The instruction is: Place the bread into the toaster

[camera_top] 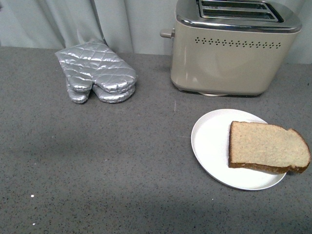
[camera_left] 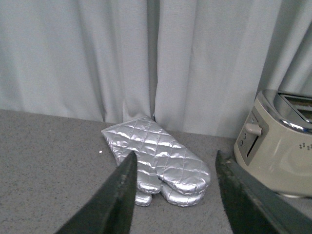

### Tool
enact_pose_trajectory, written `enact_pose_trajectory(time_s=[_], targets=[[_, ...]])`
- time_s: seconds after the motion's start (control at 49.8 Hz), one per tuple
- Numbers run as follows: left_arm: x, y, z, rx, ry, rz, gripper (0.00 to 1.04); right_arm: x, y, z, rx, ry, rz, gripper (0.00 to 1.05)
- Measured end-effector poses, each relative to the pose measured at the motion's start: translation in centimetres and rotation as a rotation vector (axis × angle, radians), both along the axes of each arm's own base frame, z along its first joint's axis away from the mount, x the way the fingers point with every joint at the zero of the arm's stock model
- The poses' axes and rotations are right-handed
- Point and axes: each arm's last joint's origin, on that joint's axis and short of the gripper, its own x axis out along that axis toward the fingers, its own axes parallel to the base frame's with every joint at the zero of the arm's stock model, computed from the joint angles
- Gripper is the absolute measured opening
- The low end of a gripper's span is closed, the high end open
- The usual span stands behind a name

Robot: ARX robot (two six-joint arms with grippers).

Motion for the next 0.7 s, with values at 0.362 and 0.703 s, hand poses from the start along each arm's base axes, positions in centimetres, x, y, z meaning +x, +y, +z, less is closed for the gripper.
enact_pose_trajectory(time_s=[0.362,0.703], targets=[[-4.0,3.1,-0.4,0.083,0.018,-0.015,0.04,0.0,0.0,0.0,0.000,0.000,0.002,0.95],[-6.6,4.7,-0.3,0.090,0.021,-0.022,0.04,0.0,0.0,0.0,0.000,0.000,0.002,0.95]])
